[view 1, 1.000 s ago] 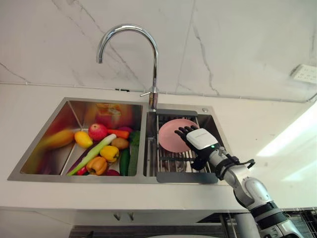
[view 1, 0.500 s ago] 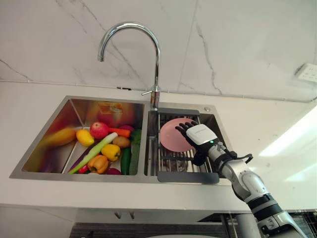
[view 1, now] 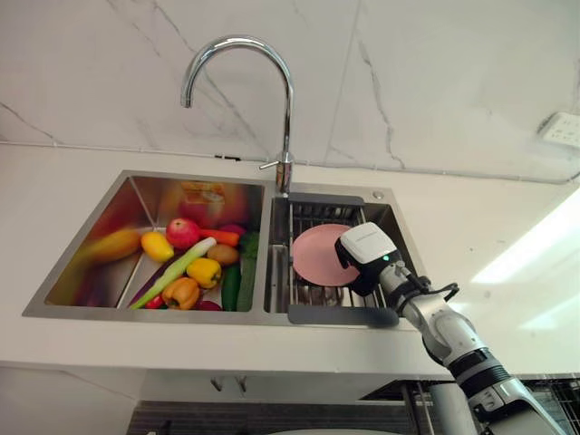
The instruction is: Walk over to the sink, pick up the cup, carry it to the dishwasher, place the cup inside the dishwasher, then close the dishwasher door
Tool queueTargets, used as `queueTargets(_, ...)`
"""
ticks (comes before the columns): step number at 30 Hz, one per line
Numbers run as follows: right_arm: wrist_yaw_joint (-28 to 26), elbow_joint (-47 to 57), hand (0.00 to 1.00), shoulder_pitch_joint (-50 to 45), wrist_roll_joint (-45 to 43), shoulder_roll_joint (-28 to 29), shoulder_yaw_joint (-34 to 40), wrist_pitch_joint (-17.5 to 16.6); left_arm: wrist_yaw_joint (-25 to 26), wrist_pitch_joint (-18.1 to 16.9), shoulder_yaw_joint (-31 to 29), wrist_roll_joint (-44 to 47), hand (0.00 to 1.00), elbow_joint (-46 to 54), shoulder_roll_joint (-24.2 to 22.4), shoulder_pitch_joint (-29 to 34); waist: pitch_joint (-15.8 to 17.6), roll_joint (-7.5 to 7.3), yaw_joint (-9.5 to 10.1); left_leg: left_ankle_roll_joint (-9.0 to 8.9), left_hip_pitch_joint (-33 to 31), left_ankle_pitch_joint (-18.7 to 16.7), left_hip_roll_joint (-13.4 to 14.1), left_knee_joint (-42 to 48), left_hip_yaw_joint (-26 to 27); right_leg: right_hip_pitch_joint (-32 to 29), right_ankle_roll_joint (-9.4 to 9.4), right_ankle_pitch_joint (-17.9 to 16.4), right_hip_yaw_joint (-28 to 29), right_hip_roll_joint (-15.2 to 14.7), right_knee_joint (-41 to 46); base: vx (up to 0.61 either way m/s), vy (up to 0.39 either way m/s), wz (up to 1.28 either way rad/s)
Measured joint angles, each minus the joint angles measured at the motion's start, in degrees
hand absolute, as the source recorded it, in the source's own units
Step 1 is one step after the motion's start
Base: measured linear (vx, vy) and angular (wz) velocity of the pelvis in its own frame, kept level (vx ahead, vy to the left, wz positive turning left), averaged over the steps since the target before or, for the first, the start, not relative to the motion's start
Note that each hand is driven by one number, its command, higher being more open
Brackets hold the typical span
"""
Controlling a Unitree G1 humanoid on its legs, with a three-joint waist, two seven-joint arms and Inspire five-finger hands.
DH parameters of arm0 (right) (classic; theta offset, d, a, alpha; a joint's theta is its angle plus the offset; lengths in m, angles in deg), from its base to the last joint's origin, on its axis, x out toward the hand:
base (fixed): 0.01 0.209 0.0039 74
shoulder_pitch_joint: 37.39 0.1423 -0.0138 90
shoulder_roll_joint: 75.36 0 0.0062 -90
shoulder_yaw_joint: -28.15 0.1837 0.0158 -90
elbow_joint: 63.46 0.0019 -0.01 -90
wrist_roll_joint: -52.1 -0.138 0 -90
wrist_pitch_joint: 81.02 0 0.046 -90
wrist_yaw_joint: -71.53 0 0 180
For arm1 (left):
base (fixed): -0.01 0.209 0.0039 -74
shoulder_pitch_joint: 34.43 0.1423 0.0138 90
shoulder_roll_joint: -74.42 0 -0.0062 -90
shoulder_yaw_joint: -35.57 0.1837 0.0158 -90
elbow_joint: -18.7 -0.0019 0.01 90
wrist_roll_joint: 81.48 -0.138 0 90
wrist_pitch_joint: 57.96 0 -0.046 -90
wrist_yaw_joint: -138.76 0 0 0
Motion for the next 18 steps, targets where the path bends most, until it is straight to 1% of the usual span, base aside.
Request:
queueTargets(3, 4.5, -1.9, 0.0, 0.0, 0.4, 0.5, 0.0, 1.4, 0.0, 0.2, 0.5, 0.0, 1.0, 0.9, -0.1, 0.1, 0.4, 0.42, 0.02, 0.32, -0.5, -0.2, 0.3, 0.0, 1.7, -0.2, -0.17, -0.1, -0.5, 0.0, -0.6, -0.07, 0.0, 0.01)
queueTargets(5, 8.0, -2.8, 0.0, 0.0, 0.4, 0.5, 0.0, 2.6, 0.0, 0.2, 0.5, 0.0, 1.0, 1.1, -0.5, 0.1, 1.1, 1.22, 0.02, 0.32, -0.7, -0.2, 0.4, 0.0, 2.1, -0.3, -0.33, -0.3, -0.6, -0.1, -0.7, -0.06, 0.009, 0.03)
queueTargets(7, 9.9, -3.1, 0.0, 0.0, 0.3, 0.4, 0.0, 3.2, 0.0, 0.2, 0.6, 0.0, 1.0, 1.1, -0.7, 0.4, 1.4, 1.77, 0.02, 0.32, -0.8, -0.2, 0.5, 0.0, 2.1, -0.4, -0.38, -0.3, -0.6, -0.1, -0.8, 0.0, 0.0, 0.0)
queueTargets(10, 12.1, -3.1, 0.0, 0.0, -0.8, 0.2, 0.0, 3.6, 0.0, 0.2, 0.8, 0.0, 1.0, 1.1, -0.7, 0.9, 1.8, 2.1, -0.05, 0.31, -1.1, -0.2, 0.6, 0.0, 2.1, -0.7, -0.41, -0.3, -0.6, 0.0, -0.8, 0.0, 0.0, 0.0)
queueTargets(12, 13.4, -2.9, 0.0, 0.0, -4.4, -0.3, 0.1, 3.6, 0.1, 0.2, 0.9, 0.0, 1.0, 1.2, -0.7, 1.4, 1.9, 2.3, -0.29, 0.27, -1.5, -0.2, 0.7, 0.0, 2.1, -1.2, -0.41, -0.3, -0.6, 0.0, -0.8, 0.0, 0.0, 0.0)
queueTargets(14, 15.7, -2.9, 0.0, -0.1, -10.5, -0.6, 0.2, 4.4, 0.1, 0.2, 0.9, 0.1, 1.0, 1.2, -0.8, 1.6, 2.0, 2.39, -0.38, 0.07, -1.6, 0.0, 0.8, 0.0, 2.1, -1.2, -0.32, -0.2, -0.6, 0.1, -0.6, 0.04, -0.002, 0.02)
queueTargets(15, 18.2, -2.7, 0.0, -0.1, -14.6, -0.2, 1.5, 5.8, 0.1, 0.2, 0.9, 0.2, 1.0, 1.2, -0.9, 1.4, 2.1, 2.57, -0.22, 0.06, -1.6, 0.3, 0.8, 0.0, 2.0, -1.2, -0.25, 0.1, -0.6, 0.1, -0.6, 0.05, 0.0, 0.09)
queueTargets(16, 20.3, -2.2, 0.0, 0.0, -18.8, 0.4, 4.3, 7.0, 0.1, 0.2, 0.9, 0.3, 1.0, 1.3, -1.2, 1.3, 2.0, 2.84, -0.04, 0.17, -1.7, 0.9, 0.8, 0.0, 2.0, -1.1, -0.05, 0.4, -0.8, 0.1, -0.6, 0.06, 0.008, 0.14)
queueTargets(17, 23.4, -1.3, 0.0, 0.2, -27.5, 1.4, 9.4, 8.1, 0.2, 0.2, 0.9, 0.7, 1.0, 1.6, -1.5, 1.3, 2.0, 3.15, 0.38, 0.08, -1.7, 1.1, 0.8, 0.0, 1.9, -1.0, -0.05, 0.8, -1.0, 0.0, -0.5, 0.14, 0.032, 0.15)
queueTargets(18, 26.8, -0.2, 0.0, 1.5, -35.6, 3.2, 17.0, 9.4, 0.6, 0.1, 0.9, 1.2, 1.0, 1.7, -2.0, 1.4, 1.9, 3.44, 0.98, 0.59, -1.5, 1.4, 0.6, 0.1, 1.7, -0.9, -0.88, 1.5, -1.1, 0.0, -0.5, 0.12, 0.03, 0.09)
